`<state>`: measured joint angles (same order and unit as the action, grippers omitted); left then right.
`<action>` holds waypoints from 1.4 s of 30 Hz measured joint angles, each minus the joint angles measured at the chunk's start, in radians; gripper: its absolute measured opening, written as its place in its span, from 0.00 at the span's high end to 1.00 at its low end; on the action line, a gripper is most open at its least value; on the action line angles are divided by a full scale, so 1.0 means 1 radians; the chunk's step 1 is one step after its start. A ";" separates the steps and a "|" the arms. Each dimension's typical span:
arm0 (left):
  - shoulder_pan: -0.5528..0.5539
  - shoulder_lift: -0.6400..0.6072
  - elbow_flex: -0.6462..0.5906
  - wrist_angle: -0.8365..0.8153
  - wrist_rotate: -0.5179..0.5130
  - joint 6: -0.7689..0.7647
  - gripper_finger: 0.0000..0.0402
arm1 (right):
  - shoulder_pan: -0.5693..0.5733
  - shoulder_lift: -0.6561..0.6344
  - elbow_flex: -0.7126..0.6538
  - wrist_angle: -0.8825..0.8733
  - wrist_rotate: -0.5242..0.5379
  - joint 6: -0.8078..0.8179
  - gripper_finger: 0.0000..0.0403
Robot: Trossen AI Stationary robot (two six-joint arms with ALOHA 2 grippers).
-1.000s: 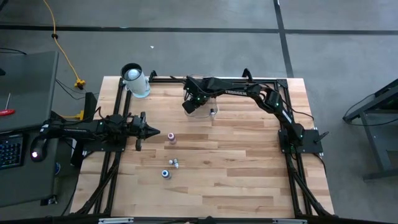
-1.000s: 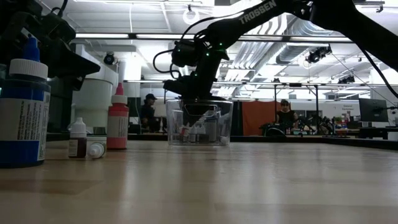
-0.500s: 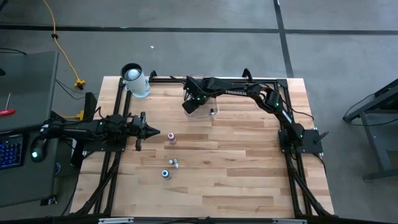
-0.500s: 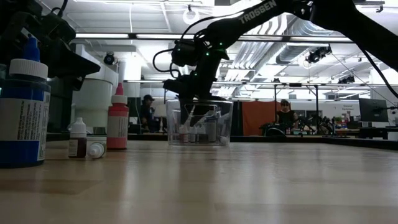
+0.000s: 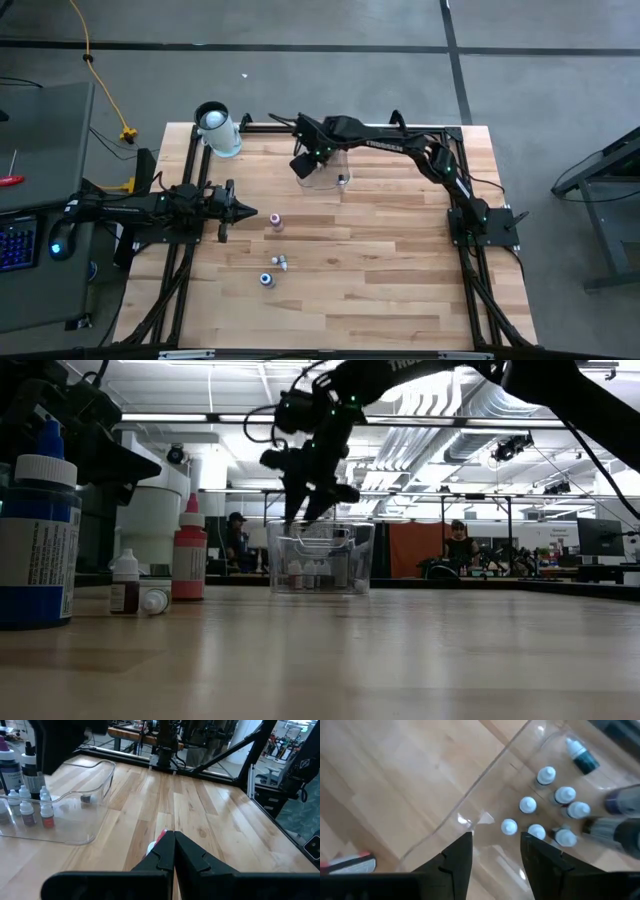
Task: Pick & Place food coloring
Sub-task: Put the small violet food coloring bottle into the container
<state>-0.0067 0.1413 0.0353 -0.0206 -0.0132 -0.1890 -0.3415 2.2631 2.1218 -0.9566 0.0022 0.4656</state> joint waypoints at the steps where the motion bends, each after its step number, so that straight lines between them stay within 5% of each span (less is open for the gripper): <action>1: 0.000 0.000 0.000 0.000 0.000 0.000 1.00 | 0.004 0.000 0.022 -0.027 0.010 -0.004 0.61; 10: 0.000 0.000 0.000 0.001 -0.001 0.000 1.00 | 0.069 -0.006 0.236 -0.231 0.088 -0.066 0.61; 34: 0.000 0.000 0.000 0.002 -0.001 0.000 1.00 | 0.291 -0.266 0.161 -0.389 0.147 -0.188 0.61; 37: 0.000 0.000 0.000 0.002 -0.002 0.000 1.00 | 0.303 -0.332 0.056 -0.336 0.148 -0.207 0.61; 42: 0.000 0.000 0.000 0.002 -0.002 0.000 1.00 | 0.326 -0.554 -0.363 -0.050 0.123 -0.197 0.61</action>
<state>-0.0067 0.1416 0.0349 -0.0185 -0.0147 -0.1890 -0.0153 1.7087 1.7590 -1.0063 0.1251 0.2682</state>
